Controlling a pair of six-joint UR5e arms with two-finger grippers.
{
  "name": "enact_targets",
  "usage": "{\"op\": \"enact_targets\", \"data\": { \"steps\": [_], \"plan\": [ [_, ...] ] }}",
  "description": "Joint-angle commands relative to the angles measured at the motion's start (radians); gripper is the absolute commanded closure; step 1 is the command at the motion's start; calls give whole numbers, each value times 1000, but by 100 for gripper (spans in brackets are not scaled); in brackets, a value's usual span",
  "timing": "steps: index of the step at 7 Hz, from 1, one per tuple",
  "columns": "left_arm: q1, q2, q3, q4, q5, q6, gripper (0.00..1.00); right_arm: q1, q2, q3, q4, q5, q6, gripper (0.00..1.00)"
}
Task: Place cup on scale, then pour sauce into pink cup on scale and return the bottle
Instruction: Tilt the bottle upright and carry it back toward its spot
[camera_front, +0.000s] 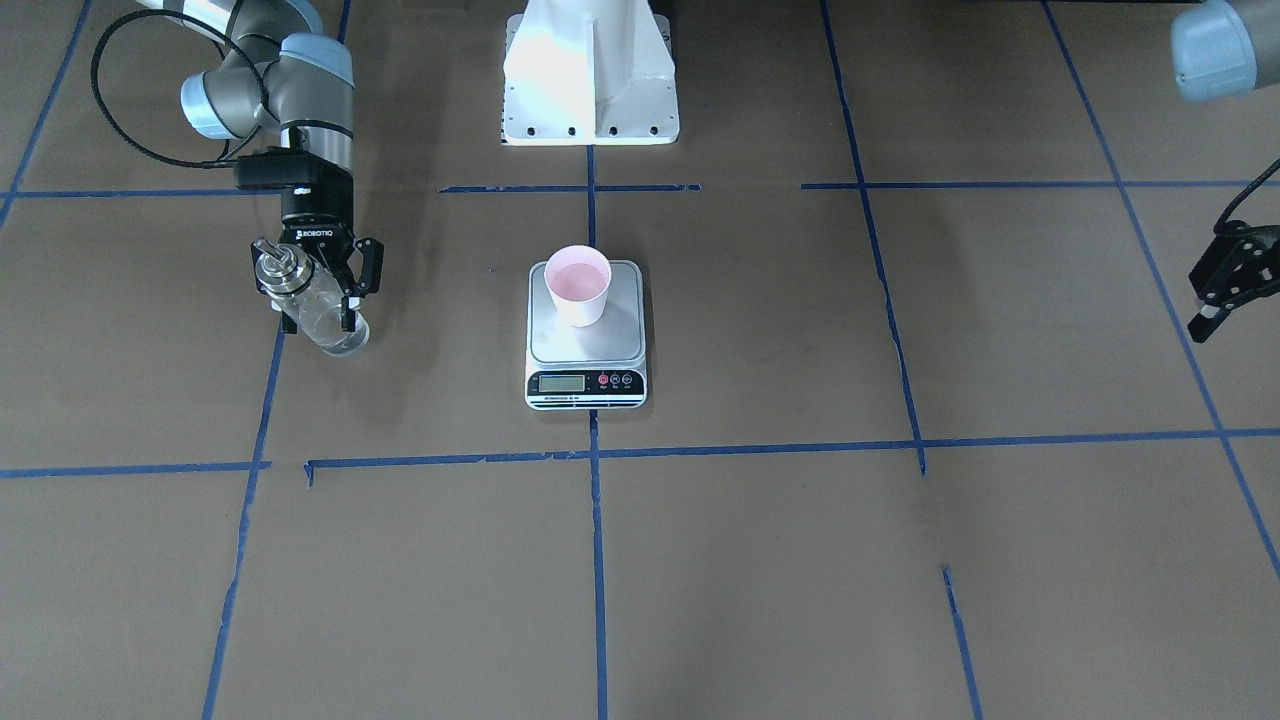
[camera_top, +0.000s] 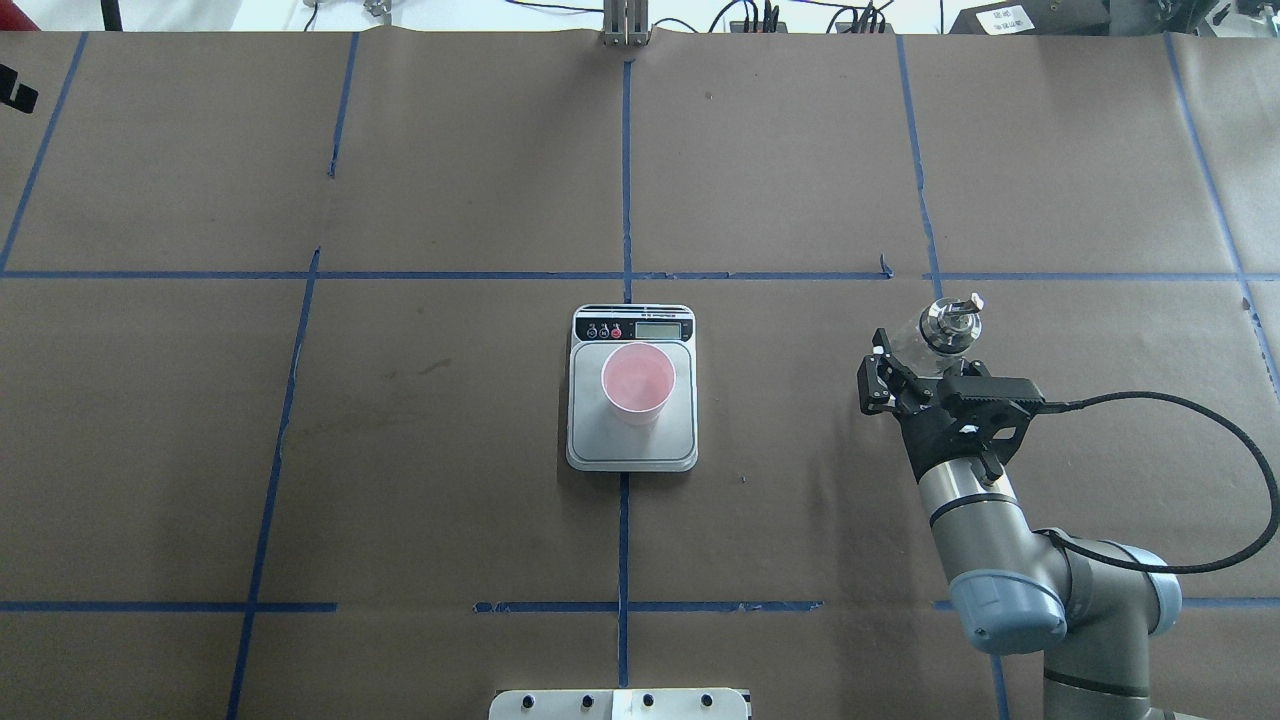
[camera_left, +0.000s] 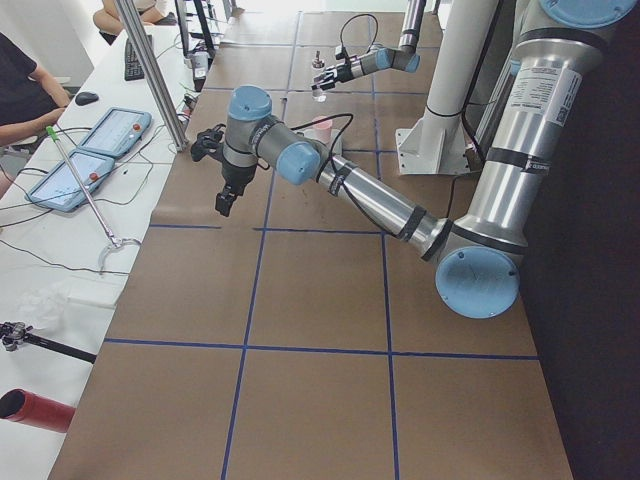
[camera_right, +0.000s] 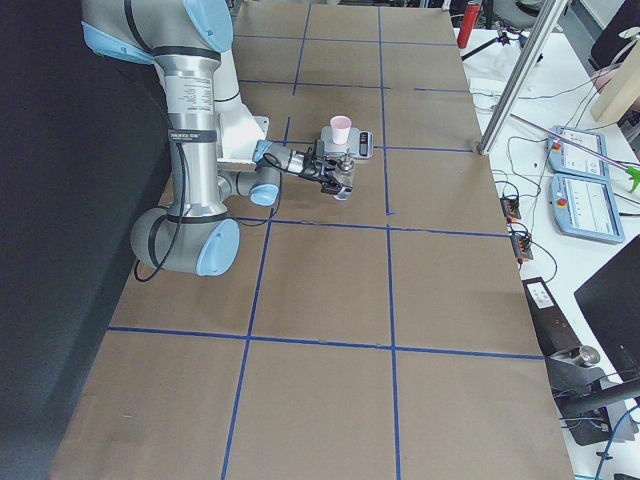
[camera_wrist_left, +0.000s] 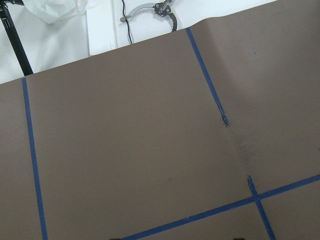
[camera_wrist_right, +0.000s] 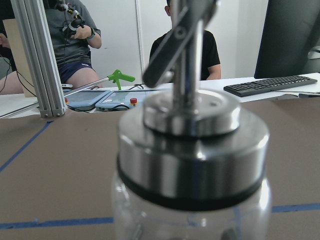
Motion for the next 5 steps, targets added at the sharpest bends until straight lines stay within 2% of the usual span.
{"op": "enact_targets", "data": {
  "steps": [1, 5],
  "plan": [
    [-3, -1, -6, 0, 0, 0, 20, 5, -16, -10, 0, -22, 5, 100],
    [-4, -1, -8, 0, 0, 0, 20, 5, -32, -34, 0, -35, 6, 100]
  ]
}}
